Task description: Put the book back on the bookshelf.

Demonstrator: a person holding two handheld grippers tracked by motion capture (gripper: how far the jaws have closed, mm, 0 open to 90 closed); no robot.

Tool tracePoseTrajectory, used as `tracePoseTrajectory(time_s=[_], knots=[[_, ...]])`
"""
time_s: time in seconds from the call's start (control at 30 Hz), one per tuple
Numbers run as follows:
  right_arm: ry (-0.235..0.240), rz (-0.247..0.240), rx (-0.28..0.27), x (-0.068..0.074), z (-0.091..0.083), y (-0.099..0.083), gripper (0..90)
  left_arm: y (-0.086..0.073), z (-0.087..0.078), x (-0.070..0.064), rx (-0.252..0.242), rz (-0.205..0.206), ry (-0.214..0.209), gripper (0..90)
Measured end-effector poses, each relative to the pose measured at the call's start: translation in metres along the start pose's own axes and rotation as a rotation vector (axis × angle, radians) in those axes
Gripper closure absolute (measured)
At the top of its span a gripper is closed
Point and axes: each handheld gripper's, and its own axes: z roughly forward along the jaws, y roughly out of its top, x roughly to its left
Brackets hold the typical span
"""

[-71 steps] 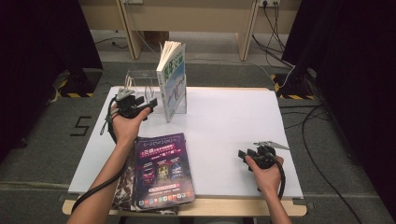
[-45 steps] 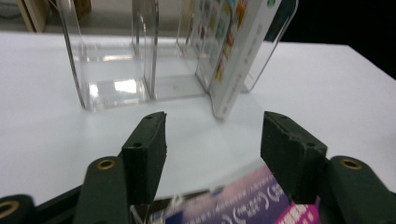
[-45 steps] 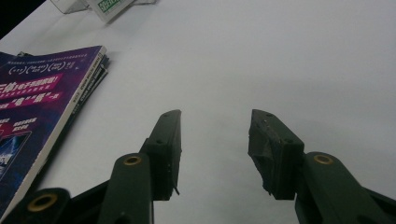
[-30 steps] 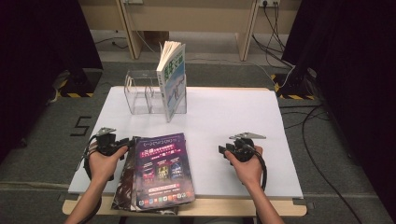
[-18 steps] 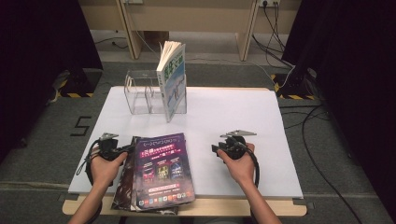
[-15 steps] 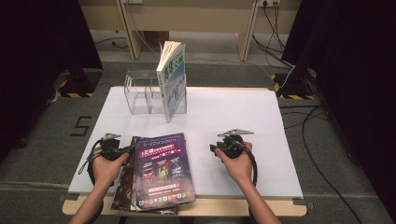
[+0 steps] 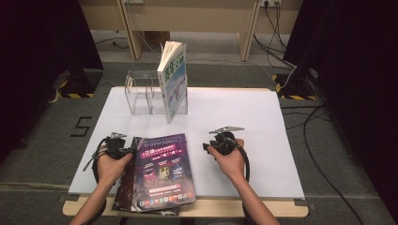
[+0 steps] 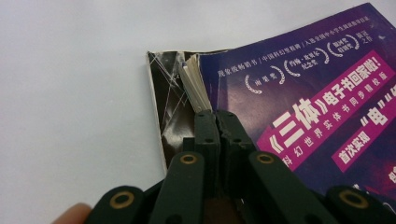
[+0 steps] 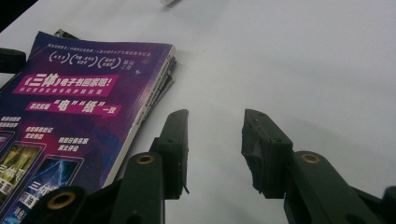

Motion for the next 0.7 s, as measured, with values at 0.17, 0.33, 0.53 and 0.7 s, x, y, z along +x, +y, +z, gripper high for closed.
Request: tracePoseTrajectory(time_s=[0.17, 0.33, 0.53, 0.7], knots=[[0.001, -0.006, 0.01, 0.002, 0.004, 0.002, 61.1, 0.004, 0.004, -0.004, 0.009, 0.014, -0.007, 87.4], [0.008, 0.008, 0.012, 0.004, 0.006, 0.004, 61.0, 0.006, 0.007, -0.01, 0.012, 0.043, 0.0, 87.5], [0.029, 0.007, 0.024, 0.007, 0.013, 0.009, 59.4, 0.007, 0.01, -0.017, 0.017, 0.053, -0.007, 87.5], [0.05, 0.02, 0.057, 0.01, 0.026, 0.017, 57.7, 0.006, 0.01, -0.02, 0.023, 0.065, -0.009, 87.4]])
